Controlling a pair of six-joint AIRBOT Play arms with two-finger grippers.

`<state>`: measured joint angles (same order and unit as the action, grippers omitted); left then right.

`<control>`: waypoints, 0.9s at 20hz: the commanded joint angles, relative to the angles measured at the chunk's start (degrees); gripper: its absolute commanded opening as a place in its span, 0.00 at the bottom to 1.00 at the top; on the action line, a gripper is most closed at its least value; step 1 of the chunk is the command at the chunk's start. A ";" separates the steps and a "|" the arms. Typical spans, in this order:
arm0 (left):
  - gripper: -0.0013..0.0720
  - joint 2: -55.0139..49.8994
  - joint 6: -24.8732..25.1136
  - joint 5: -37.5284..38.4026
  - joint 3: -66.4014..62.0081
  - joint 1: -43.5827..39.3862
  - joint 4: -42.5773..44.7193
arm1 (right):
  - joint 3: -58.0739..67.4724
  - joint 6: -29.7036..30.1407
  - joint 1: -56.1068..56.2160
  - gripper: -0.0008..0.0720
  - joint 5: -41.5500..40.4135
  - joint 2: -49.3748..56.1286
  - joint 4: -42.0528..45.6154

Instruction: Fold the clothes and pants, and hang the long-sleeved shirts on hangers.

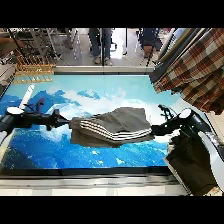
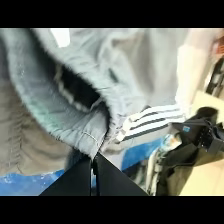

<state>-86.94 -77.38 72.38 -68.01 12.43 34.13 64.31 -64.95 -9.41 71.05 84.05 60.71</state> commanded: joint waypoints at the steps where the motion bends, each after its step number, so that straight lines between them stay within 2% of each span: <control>1: 0.03 0.09 -2.58 5.79 -3.04 3.39 8.13 | 4.46 -1.33 0.07 0.03 1.62 -0.81 0.00; 3: 0.03 -0.57 -3.65 9.35 -3.04 2.86 17.38 | 4.44 -1.70 0.07 0.03 2.71 -0.66 0.22; 5: 0.03 -2.19 -3.63 12.63 -2.78 1.81 21.53 | 4.44 -1.70 0.07 0.03 3.61 -0.59 0.59; 12: 0.03 -5.25 -3.85 13.18 -2.78 -0.22 22.45 | 4.44 -1.97 0.07 0.03 2.75 -0.59 0.57; 14: 0.03 -4.79 -2.78 13.14 -2.91 -0.13 20.83 | 4.46 -1.86 0.07 0.03 2.75 -0.68 0.31; 15: 0.03 -4.00 -0.44 12.94 -3.19 0.22 18.40 | 4.76 -1.09 0.07 0.03 2.91 -0.87 -0.76; 18: 0.03 0.74 4.66 11.32 -7.08 2.14 6.36 | 7.93 1.60 0.07 0.03 2.38 -3.82 -6.19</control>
<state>-89.25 -77.38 84.77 -72.44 13.28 50.15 70.17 -65.47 -9.37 73.91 82.17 58.70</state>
